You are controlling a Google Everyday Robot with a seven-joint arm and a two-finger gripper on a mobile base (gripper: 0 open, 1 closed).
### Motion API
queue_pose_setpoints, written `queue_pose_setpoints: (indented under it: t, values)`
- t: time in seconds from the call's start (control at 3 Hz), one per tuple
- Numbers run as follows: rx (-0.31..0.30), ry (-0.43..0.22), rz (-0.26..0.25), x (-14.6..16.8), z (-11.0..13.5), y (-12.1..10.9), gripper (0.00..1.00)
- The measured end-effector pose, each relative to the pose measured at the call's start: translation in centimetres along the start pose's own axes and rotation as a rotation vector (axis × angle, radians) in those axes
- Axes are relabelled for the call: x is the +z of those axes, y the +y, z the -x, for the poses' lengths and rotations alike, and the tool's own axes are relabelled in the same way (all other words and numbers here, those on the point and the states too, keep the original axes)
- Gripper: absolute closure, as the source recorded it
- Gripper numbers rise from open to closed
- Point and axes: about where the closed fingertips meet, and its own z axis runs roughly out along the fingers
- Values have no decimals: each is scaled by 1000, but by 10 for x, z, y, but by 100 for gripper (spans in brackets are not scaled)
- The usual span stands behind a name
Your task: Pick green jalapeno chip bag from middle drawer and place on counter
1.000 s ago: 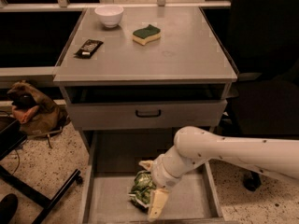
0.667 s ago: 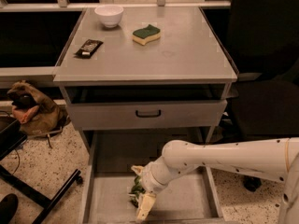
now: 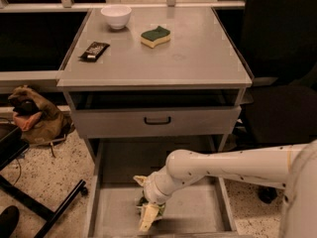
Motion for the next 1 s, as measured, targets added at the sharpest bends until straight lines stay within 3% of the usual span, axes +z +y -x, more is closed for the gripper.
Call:
queue_pose_setpoints:
  t: [0.67, 1.0]
  values:
    - [-29, -1, -41, 27, -11, -31, 0]
    - [-33, 46, -92, 17, -35, -49, 0]
